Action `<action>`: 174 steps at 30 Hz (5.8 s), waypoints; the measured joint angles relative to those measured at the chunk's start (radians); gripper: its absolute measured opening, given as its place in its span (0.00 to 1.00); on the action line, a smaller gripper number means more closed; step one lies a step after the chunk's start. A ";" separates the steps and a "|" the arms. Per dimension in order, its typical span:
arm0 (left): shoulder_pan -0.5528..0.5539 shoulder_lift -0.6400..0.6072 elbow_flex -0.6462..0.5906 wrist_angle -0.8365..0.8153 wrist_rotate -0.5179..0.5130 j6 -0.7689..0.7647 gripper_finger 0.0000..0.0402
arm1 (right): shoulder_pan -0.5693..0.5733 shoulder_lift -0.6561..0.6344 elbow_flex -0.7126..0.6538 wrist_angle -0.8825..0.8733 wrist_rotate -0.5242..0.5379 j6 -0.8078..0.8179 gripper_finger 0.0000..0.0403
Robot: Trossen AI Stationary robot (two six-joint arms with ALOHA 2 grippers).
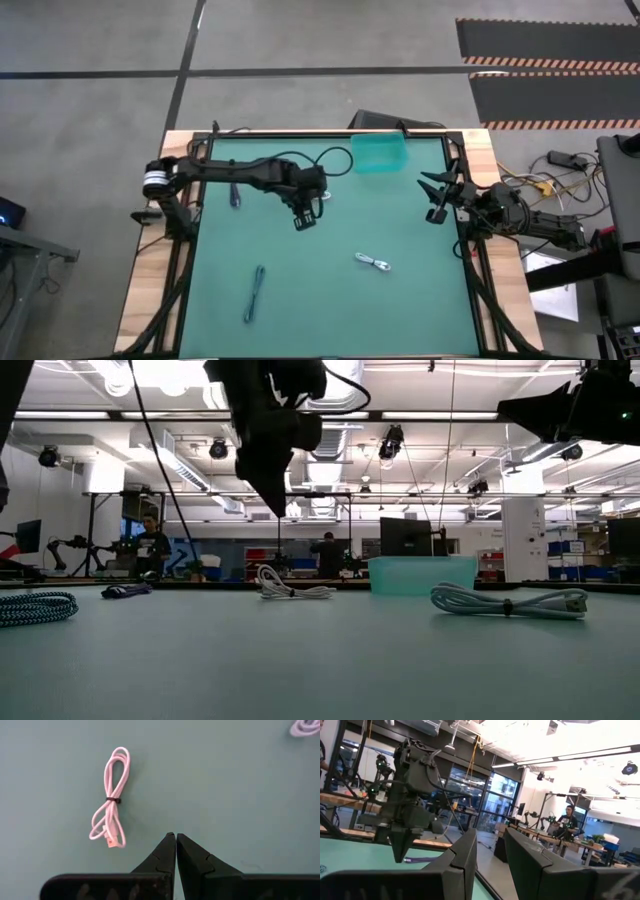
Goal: Pick and place USB-C Cables
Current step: Put the top white charger cable into the blue bin
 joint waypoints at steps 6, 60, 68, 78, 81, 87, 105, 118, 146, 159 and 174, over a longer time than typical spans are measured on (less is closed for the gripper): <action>0.021 0.059 0.030 0.001 0.001 0.065 0.00 | 0.000 0.000 0.000 0.000 0.000 -0.008 0.23; 0.120 0.090 -0.115 0.351 -0.030 0.356 0.44 | 0.000 0.001 0.000 -0.006 0.001 -0.008 0.23; 0.136 0.090 -0.186 0.412 -0.030 0.353 0.44 | 0.000 0.001 0.000 -0.006 0.001 -0.008 0.23; 0.151 0.090 -0.290 0.539 -0.029 0.329 0.44 | 0.000 0.001 0.000 -0.006 0.001 -0.008 0.23; 0.151 0.098 -0.300 0.557 -0.030 0.329 0.44 | 0.000 0.001 0.000 -0.006 0.001 -0.008 0.23; 0.151 0.127 -0.298 0.590 -0.030 0.323 0.44 | 0.000 0.001 0.000 -0.008 0.001 -0.008 0.23; 0.151 0.167 -0.297 0.589 -0.027 0.309 0.39 | 0.000 0.003 0.000 -0.028 0.027 -0.009 0.23; 0.150 0.167 -0.298 0.587 -0.016 0.304 0.14 | 0.000 0.003 0.000 -0.028 0.027 -0.011 0.23; 0.144 0.154 -0.218 0.546 -0.032 0.278 0.01 | 0.000 0.002 0.000 -0.028 0.027 -0.011 0.23; 0.114 0.126 -0.153 0.544 -0.032 0.278 0.01 | 0.000 0.002 0.000 -0.028 0.027 -0.011 0.23; 0.094 0.117 0.116 0.467 -0.036 0.279 0.01 | 0.000 0.001 0.000 -0.027 0.027 -0.019 0.23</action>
